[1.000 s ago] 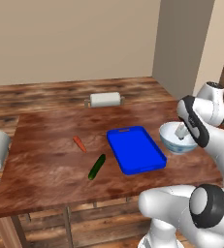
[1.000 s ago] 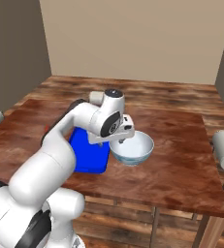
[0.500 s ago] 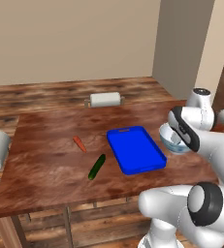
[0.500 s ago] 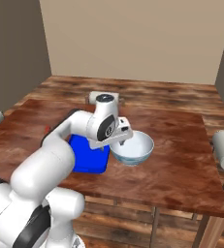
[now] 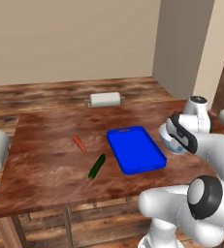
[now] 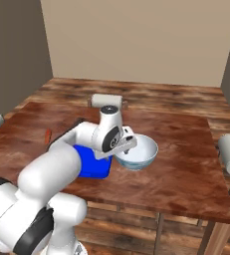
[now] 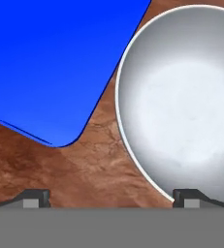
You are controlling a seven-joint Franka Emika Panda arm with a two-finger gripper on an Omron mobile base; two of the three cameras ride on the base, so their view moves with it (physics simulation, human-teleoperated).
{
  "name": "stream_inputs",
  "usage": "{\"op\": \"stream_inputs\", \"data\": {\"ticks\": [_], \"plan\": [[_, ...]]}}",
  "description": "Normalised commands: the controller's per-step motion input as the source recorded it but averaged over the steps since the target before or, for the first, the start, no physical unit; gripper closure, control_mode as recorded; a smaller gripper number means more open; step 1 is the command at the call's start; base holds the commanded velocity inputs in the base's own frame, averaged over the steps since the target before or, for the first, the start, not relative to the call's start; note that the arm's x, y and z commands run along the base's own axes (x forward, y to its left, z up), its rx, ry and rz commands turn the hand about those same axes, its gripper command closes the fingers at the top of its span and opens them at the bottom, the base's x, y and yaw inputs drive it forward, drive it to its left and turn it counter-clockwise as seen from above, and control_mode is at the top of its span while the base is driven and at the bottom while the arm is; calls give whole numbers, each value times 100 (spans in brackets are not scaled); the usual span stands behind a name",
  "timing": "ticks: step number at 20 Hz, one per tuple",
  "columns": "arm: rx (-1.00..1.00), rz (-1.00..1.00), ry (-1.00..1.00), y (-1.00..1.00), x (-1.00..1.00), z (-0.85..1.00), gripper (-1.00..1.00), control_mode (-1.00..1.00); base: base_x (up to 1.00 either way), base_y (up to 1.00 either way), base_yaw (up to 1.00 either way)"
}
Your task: Place the two vegetables and bowl onto the tray for setting up a vegetable dip station.
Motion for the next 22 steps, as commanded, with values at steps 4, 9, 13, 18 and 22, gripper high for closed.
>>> {"op": "stream_inputs", "data": {"ticks": [4, 9, 13, 18, 22], "plan": [[0, 3, 0, -3, 23, -25, -100, -100, 0, 0, 0], [0, 0, 0, -3, 30, -21, -100, -100, 0, 0, 0], [0, 1, 0, -6, 26, -15, -100, -100, 0, 0, 0], [0, 0, 0, -6, 24, -15, -100, -100, 0, 0, 0], [0, 0, 1, -7, 25, -15, -100, -100, 0, 0, 0]]}}
